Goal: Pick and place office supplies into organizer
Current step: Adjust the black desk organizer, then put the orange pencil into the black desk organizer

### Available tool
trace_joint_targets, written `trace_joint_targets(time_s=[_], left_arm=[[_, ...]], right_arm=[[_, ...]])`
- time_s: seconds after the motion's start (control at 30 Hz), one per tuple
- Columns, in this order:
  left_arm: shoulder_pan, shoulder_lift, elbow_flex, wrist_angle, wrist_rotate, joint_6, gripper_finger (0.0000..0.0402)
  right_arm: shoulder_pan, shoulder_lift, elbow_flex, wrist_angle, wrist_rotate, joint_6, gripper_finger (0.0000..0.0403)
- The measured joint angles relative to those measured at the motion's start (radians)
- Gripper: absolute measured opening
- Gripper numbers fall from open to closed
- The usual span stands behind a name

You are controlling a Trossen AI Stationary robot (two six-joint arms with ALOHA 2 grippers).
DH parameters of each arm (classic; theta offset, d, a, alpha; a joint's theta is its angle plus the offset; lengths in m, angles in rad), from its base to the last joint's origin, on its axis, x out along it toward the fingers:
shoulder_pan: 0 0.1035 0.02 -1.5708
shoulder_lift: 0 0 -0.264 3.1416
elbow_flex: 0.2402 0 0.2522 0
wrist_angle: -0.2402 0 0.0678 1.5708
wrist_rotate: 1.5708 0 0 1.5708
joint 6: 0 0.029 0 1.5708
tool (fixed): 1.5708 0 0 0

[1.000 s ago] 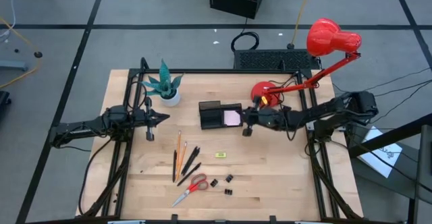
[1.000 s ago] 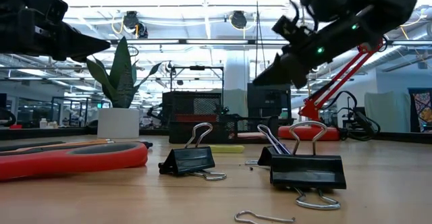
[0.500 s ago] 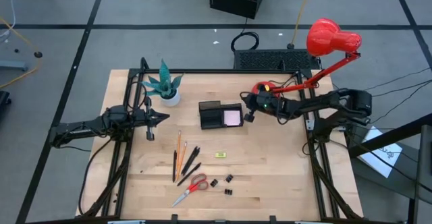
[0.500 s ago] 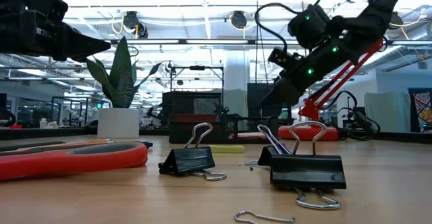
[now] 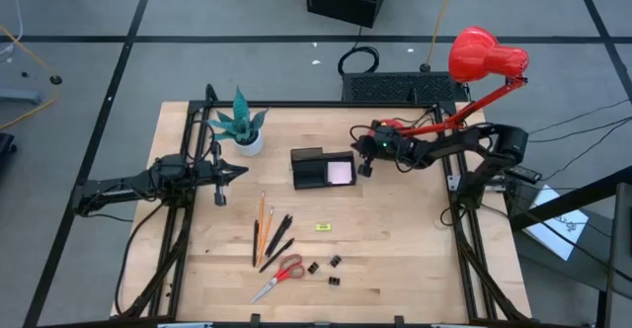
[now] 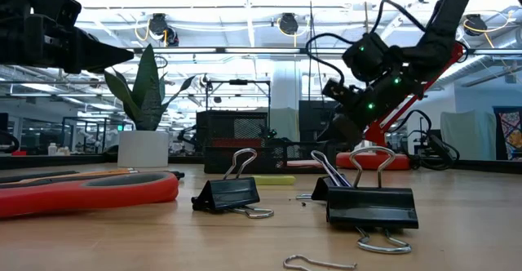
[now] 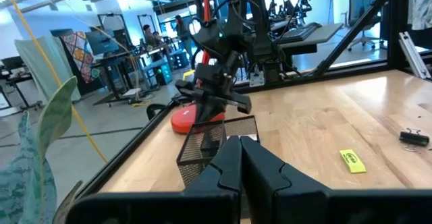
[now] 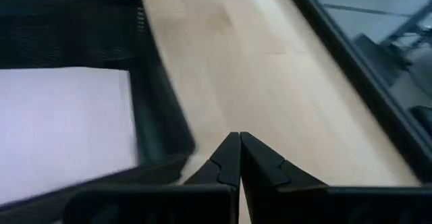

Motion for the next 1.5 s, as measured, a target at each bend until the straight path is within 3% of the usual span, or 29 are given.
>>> trace_joint_targets(time_s=[0.37, 0.7, 0.87, 1.07, 1.3, 1.5], left_arm=[[0.0, 0.0, 0.0, 0.0, 0.0, 0.0, 0.0008], [0.0, 0.0, 0.0, 0.0, 0.0, -0.001, 0.0008], [0.0, 0.0, 0.0, 0.0, 0.0, -0.001, 0.0008], [0.0, 0.0, 0.0, 0.0, -0.006, 0.04, 0.0008], [0.0, 0.0, 0.0, 0.001, -0.006, 0.039, 0.0008], [0.0, 0.0, 0.0, 0.001, 0.001, -0.048, 0.0008]], right_arm=[[0.012, 0.027, 0.0, -0.005, -0.078, 0.025, 0.0], [0.033, 0.016, 0.0, -0.012, -0.044, 0.028, 0.0], [0.052, -0.088, 0.0, -0.02, 0.08, 0.005, 0.0005], [0.137, -0.312, 0.0, -0.021, 0.079, 0.024, 0.001], [0.321, -0.523, 0.001, -0.102, -0.04, 0.134, 0.001], [0.465, -0.569, -0.043, -0.194, -0.103, 0.21, 0.0001]])
